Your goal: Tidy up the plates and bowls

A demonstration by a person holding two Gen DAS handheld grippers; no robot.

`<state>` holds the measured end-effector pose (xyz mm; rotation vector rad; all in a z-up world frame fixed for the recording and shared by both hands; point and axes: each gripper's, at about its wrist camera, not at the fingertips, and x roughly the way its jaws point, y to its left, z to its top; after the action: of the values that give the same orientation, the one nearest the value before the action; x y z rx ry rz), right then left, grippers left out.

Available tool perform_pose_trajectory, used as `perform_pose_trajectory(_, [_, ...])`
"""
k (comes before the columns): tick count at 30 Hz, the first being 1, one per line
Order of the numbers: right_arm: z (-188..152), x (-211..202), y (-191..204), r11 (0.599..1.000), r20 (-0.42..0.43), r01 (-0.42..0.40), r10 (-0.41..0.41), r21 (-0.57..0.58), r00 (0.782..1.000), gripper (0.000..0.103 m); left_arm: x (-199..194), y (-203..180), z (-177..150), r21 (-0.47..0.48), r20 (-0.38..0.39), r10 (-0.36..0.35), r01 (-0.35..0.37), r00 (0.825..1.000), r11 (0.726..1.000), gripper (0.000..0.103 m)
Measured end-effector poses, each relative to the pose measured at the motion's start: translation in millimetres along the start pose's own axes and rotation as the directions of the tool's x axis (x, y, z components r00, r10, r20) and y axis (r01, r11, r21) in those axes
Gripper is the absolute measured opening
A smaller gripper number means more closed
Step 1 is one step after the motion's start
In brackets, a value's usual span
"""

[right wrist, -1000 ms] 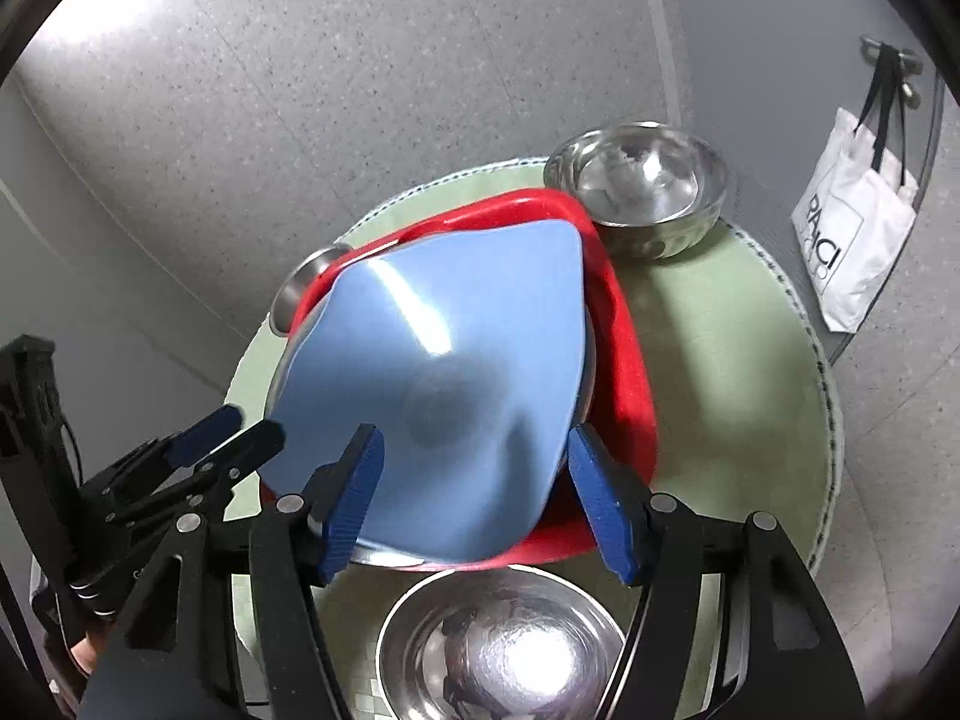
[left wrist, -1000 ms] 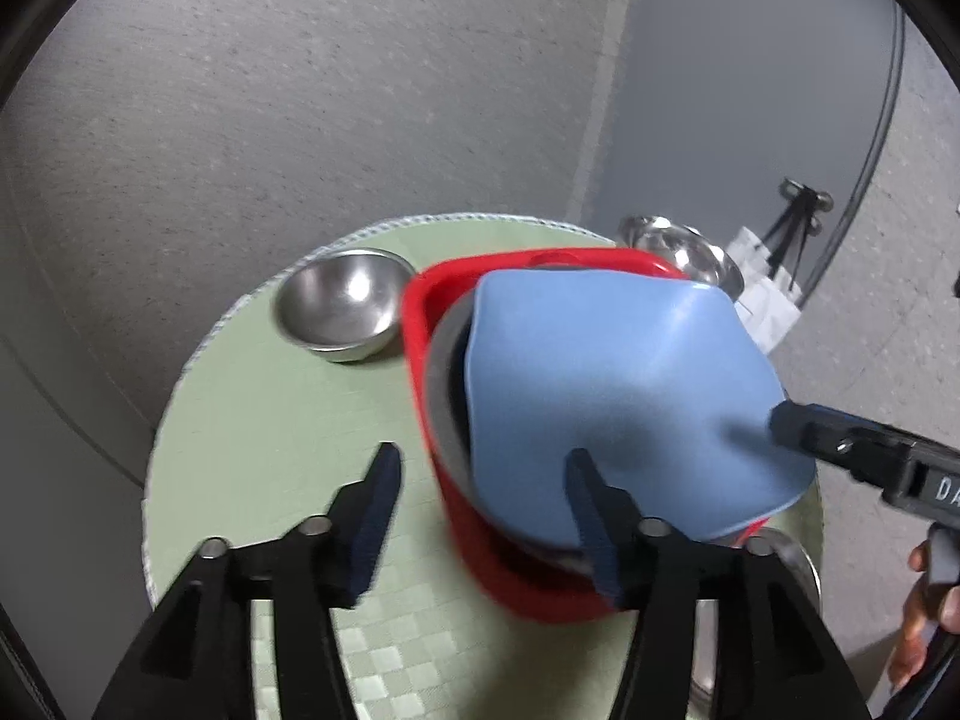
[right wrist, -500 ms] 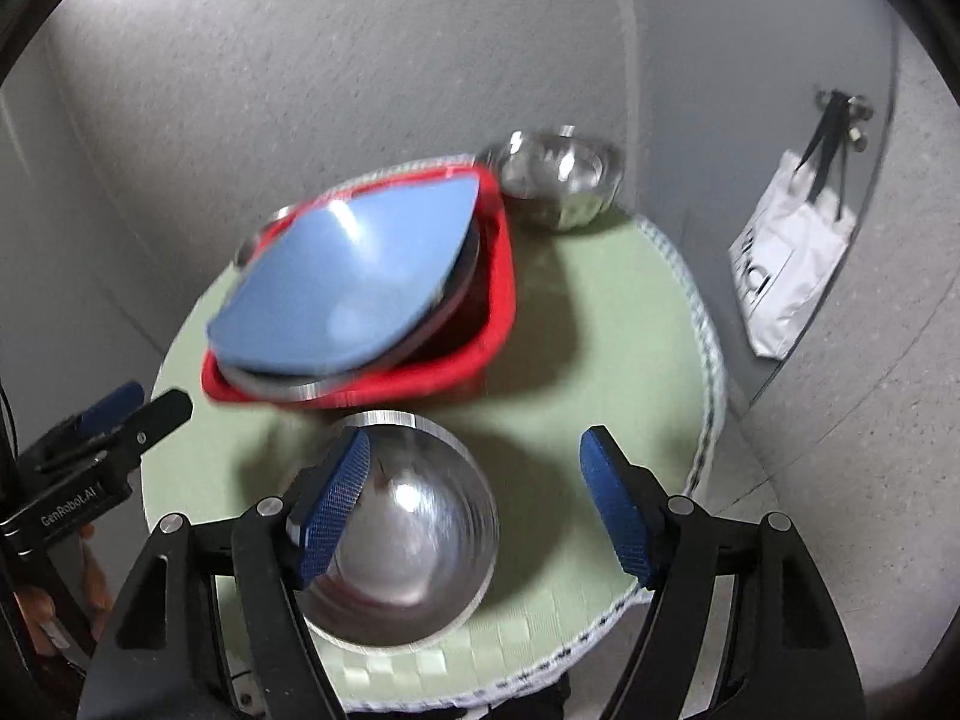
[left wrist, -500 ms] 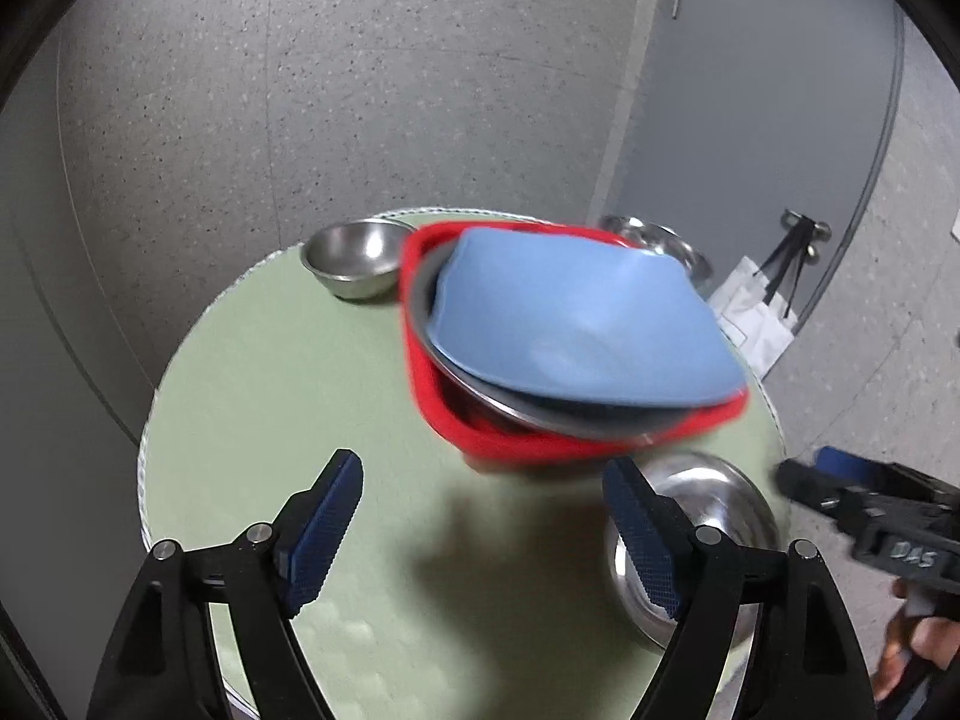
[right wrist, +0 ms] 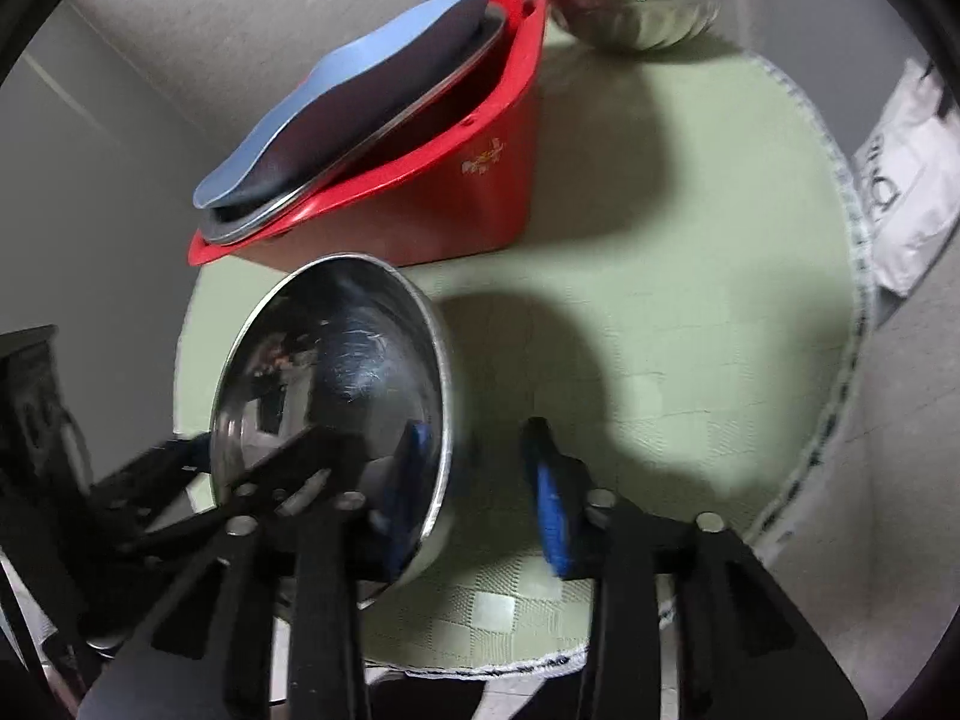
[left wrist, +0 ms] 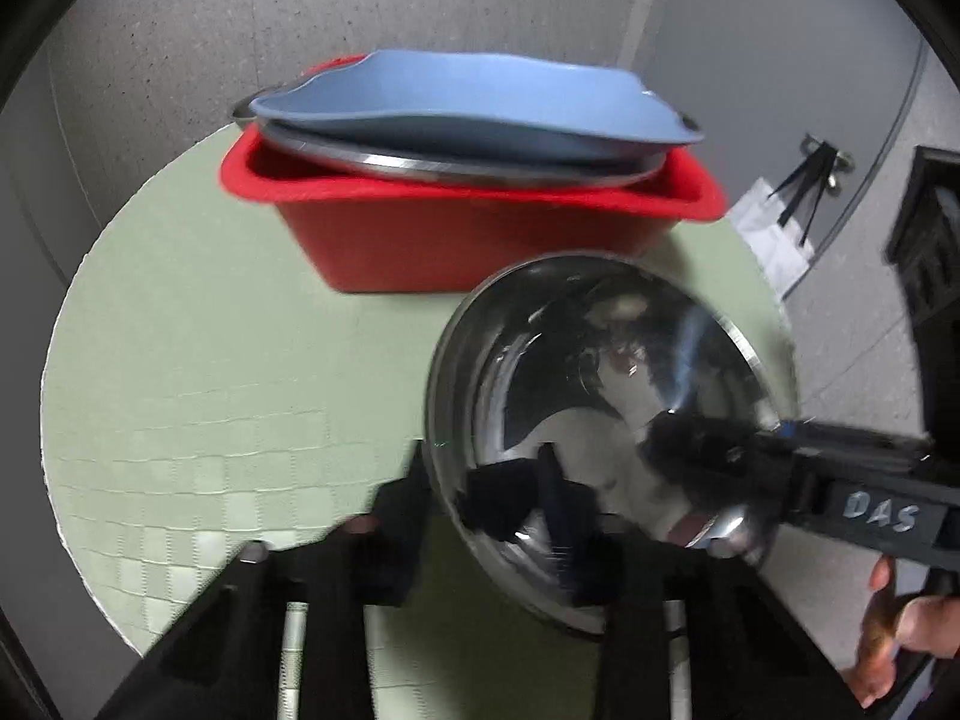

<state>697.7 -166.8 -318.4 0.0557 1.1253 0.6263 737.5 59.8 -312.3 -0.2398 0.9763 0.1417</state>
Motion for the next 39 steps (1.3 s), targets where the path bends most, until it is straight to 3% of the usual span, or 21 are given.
perform_pose_trajectory(1, [1,1,-2,0.999,-0.016,-0.033,0.033,0.002,0.999,0.018,-3,-4,2,0.007,0.006,0.015,-0.015,1.0,1.0,0.024])
perform_pose_trajectory(2, [2,1,-2,1.0,-0.018,-0.022,0.022,-0.005,1.0,0.017,-5,-6,3,0.01,0.009,0.023,-0.023,1.0,1.0,0.024])
perform_pose_trajectory(6, [5,-14,-9,0.999,0.0,-0.052,0.052,-0.014,0.999,0.016,-27,-19,9,0.004,0.035,0.001,-0.001,0.999,1.0,0.021])
perform_pose_trajectory(11, [12,-65,-18,0.997,0.086,-0.075,0.077,-0.024,0.993,0.016,-66,-50,29,0.071,0.106,-0.044,0.036,0.993,0.997,0.021])
perform_pose_trajectory(16, [37,-119,-33,0.995,0.196,-0.103,0.102,-0.002,0.975,0.016,-79,-74,78,0.127,0.121,-0.11,0.094,0.987,0.987,0.021])
perform_pose_trajectory(21, [87,-142,-42,0.999,0.284,-0.049,0.046,0.002,0.958,0.016,-68,-99,154,0.23,0.118,-0.147,0.117,0.982,0.966,0.021])
perform_pose_trajectory(26, [152,-130,-66,0.998,0.311,-0.01,-0.01,0.06,0.95,0.016,-21,-112,239,0.291,0.076,-0.165,0.137,0.983,0.947,0.021])
perform_pose_trajectory(29, [189,-112,-78,0.996,0.305,0.029,-0.053,0.082,0.951,0.016,26,-116,292,0.319,-0.001,-0.15,0.142,0.989,0.937,0.022])
perform_pose_trajectory(35, [225,-82,-99,0.986,0.26,0.066,-0.105,0.153,0.96,0.016,101,-127,348,0.376,-0.092,-0.11,0.137,0.99,0.916,0.023])
perform_pose_trajectory(39, [238,-59,-112,0.977,0.226,0.095,-0.137,0.188,0.964,0.016,147,-141,378,0.37,-0.139,-0.09,0.136,0.986,0.919,0.024])
